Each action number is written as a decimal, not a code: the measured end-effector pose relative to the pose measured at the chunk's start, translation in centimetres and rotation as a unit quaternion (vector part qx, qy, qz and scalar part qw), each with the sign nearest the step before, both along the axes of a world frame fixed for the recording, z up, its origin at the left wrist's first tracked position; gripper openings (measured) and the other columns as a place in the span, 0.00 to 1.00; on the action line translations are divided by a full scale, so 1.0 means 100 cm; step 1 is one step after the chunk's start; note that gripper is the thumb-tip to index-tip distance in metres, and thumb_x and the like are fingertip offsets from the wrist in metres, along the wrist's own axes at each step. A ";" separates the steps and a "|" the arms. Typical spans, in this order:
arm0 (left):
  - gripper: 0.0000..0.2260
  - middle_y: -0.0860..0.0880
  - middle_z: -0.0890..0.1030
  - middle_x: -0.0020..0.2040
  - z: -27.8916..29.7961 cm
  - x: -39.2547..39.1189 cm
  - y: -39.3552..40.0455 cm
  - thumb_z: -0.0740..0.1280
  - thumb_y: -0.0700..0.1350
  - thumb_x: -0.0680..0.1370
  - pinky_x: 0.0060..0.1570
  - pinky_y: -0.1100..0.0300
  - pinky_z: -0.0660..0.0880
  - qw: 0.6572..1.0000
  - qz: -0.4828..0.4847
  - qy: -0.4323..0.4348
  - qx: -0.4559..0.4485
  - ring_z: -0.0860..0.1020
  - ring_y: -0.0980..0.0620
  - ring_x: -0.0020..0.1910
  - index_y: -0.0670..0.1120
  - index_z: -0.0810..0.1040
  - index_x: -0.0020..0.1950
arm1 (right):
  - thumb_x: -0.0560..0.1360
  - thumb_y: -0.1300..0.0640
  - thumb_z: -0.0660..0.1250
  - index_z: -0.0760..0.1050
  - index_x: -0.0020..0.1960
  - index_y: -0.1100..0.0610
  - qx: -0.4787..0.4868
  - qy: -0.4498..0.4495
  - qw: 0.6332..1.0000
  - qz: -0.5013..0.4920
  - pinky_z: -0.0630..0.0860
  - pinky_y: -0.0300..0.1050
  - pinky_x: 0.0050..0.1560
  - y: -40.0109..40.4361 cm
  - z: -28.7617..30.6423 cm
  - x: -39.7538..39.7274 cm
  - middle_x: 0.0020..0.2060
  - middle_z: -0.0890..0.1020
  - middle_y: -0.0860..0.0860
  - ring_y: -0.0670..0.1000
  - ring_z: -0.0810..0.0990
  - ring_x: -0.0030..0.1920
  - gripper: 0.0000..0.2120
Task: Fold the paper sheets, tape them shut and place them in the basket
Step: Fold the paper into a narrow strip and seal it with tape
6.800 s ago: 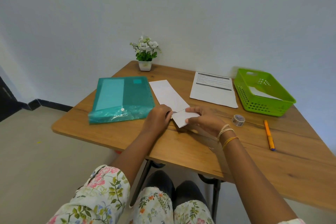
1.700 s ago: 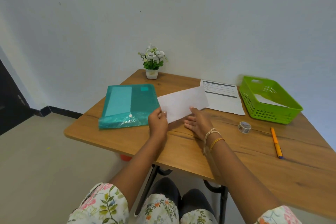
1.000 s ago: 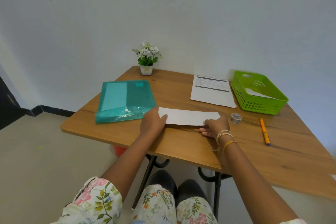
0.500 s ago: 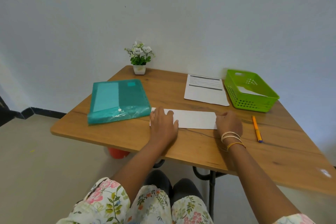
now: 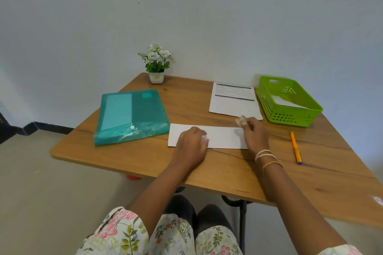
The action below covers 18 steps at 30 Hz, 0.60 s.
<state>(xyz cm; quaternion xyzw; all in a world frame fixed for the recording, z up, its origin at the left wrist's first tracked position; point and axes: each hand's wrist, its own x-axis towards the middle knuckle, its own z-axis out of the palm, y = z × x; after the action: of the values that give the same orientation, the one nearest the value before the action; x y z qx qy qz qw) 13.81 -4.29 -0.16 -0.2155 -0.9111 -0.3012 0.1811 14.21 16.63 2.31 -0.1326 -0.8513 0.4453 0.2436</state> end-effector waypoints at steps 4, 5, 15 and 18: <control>0.19 0.51 0.76 0.65 0.005 0.001 -0.006 0.64 0.51 0.79 0.63 0.56 0.72 0.995 -0.027 -0.062 0.078 0.73 0.53 0.63 0.50 0.71 0.69 | 0.79 0.63 0.60 0.74 0.40 0.58 -0.024 -0.028 0.982 0.185 0.69 0.47 0.42 -0.027 0.004 -0.004 0.36 0.76 0.52 0.52 0.72 0.39 0.10; 0.20 0.52 0.75 0.66 0.006 0.002 -0.007 0.64 0.51 0.79 0.63 0.56 0.71 0.994 -0.033 -0.066 0.084 0.72 0.54 0.64 0.52 0.69 0.71 | 0.79 0.63 0.59 0.74 0.39 0.56 -0.023 -0.038 0.976 0.212 0.68 0.46 0.42 -0.032 0.004 -0.004 0.36 0.75 0.50 0.51 0.71 0.39 0.11; 0.12 0.53 0.79 0.61 0.005 -0.001 -0.008 0.67 0.47 0.78 0.63 0.55 0.73 0.986 -0.063 -0.067 0.137 0.75 0.55 0.61 0.53 0.78 0.61 | 0.80 0.59 0.55 0.74 0.43 0.50 -0.004 -0.051 0.965 0.259 0.68 0.40 0.44 -0.047 -0.011 -0.004 0.42 0.76 0.50 0.43 0.72 0.43 0.12; 0.15 0.53 0.79 0.62 0.005 -0.002 -0.008 0.69 0.48 0.77 0.63 0.57 0.71 0.986 -0.060 -0.080 0.134 0.74 0.55 0.62 0.53 0.77 0.63 | 0.80 0.58 0.56 0.74 0.45 0.52 0.032 -0.018 0.966 0.255 0.68 0.38 0.43 -0.047 -0.014 -0.002 0.43 0.76 0.51 0.42 0.72 0.43 0.09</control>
<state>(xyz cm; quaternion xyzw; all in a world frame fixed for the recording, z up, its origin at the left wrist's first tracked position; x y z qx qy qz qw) 13.64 -5.07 0.31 -0.2194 -0.8594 -0.4469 0.1164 14.05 11.88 0.89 0.0889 -0.8751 0.4626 0.1112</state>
